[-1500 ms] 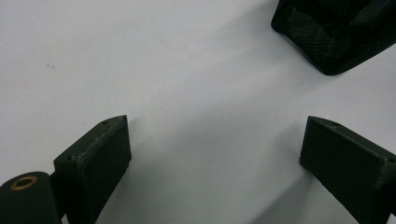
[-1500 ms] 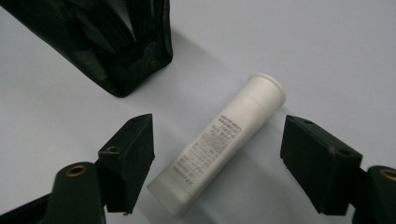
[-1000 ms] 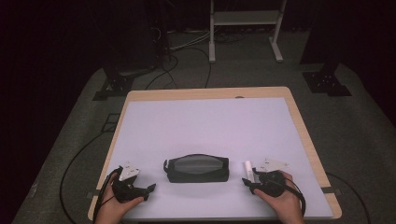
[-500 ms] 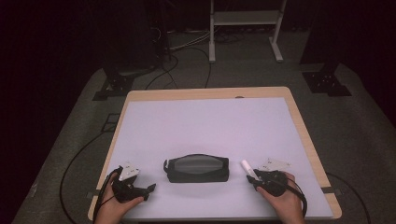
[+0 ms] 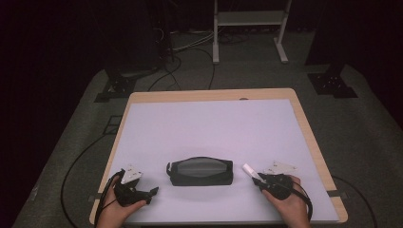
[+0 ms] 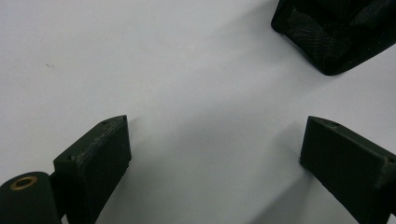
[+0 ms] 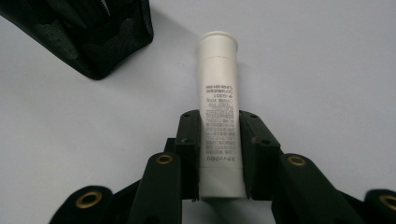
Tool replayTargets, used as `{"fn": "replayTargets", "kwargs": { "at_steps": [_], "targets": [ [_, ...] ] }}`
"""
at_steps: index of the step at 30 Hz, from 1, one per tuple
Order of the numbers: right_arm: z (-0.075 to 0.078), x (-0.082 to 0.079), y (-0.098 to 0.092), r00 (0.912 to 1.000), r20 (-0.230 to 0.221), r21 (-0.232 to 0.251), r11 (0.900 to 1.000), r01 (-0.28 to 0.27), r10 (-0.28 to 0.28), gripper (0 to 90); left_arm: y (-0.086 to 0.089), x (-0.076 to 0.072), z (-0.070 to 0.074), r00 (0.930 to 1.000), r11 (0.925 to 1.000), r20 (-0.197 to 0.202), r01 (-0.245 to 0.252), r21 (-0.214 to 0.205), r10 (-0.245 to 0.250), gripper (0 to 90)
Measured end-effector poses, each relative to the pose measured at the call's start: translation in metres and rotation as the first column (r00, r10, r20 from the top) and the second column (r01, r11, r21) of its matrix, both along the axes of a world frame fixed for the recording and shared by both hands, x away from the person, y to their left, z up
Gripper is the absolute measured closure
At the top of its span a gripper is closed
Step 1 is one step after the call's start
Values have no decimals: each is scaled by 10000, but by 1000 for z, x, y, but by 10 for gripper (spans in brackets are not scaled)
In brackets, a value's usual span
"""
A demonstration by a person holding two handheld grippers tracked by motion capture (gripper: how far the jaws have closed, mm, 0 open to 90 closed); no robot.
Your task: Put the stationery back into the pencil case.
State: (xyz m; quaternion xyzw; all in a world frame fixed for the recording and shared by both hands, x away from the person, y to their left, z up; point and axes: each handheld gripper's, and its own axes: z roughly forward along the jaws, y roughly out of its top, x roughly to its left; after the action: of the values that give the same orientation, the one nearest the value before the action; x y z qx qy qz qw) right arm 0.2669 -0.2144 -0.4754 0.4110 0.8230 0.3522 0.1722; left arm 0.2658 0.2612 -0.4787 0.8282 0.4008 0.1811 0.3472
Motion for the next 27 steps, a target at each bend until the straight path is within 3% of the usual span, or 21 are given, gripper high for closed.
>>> {"fn": "replayTargets", "kwargs": {
  "at_steps": [11, 16, 27],
  "targets": [
    [1, 3, -6, 9998, -191, 348, 9994, 32, -25, 705, 0, 0, 0, 10000, 10000, -10, -1, -5, 1, 78],
    [7, 4, -15, 9999, -121, 811, 9966, 120, -110, 705, 0, 0, 0, 10000, 10000, -4, 0, -6, 0, 77],
    [22, 4, -20, 9990, 173, 1212, 9917, -442, 424, 705, 0, 0, 0, 10000, 10000, -13, 6, 11, -6, 75]
  ]
}}
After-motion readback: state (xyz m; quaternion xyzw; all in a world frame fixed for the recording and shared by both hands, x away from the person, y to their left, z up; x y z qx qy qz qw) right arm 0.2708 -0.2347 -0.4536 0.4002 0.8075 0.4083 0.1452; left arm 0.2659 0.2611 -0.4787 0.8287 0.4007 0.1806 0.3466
